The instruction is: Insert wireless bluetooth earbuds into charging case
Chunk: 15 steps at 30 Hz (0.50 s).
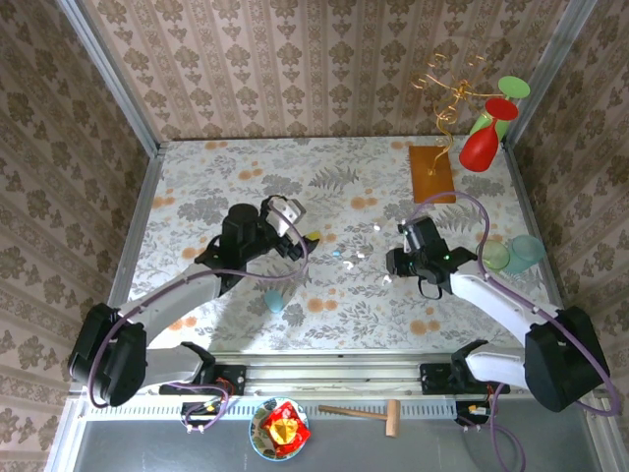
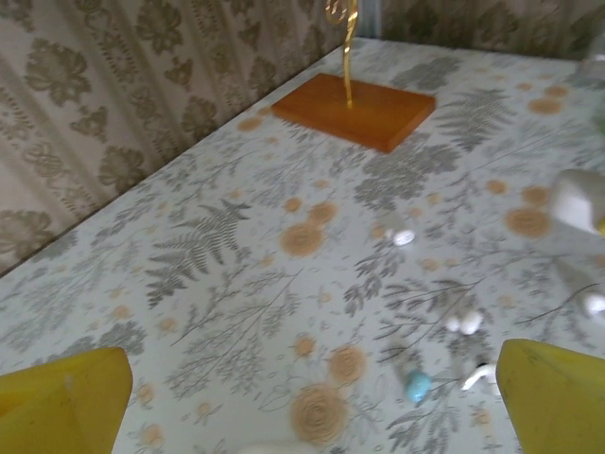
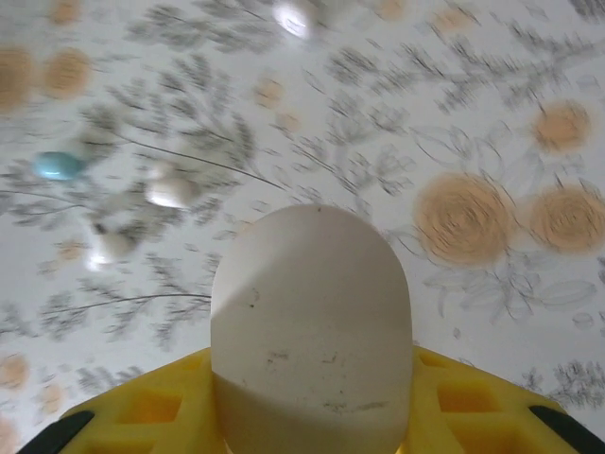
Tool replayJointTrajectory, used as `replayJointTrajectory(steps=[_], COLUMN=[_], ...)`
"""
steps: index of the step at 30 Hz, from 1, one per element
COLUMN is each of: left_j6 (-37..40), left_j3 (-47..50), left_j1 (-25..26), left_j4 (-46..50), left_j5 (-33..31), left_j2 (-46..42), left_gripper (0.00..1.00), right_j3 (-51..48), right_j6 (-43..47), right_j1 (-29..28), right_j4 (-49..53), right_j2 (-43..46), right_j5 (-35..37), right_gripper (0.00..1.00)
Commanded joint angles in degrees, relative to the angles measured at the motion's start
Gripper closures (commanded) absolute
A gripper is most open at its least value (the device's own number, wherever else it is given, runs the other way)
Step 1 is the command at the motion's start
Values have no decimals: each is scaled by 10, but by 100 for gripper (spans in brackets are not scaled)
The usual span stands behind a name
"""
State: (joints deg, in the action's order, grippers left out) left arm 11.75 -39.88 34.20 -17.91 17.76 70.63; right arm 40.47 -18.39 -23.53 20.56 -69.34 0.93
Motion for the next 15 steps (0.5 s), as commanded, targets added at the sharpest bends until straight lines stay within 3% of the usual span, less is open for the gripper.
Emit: replayJointTrajectory(steps=[1,6,15], left_j6=[-40,-69,-53], left_j3=[-31,-55,-94], left_j1=[-11,-10,3], left_j4=[51,99,136], left_j5=[95,128,266], left_j2=[-19,-33,-33], left_gripper=[0,0,0], right_j3=[65,139,302], right_j6=[125,244,409], right_j1=[-3,-3,-9], right_j4=[49,107,263], right_j2=[10,6,-28], right_j5=[-81,-185,-346], right_gripper=[82,83,85])
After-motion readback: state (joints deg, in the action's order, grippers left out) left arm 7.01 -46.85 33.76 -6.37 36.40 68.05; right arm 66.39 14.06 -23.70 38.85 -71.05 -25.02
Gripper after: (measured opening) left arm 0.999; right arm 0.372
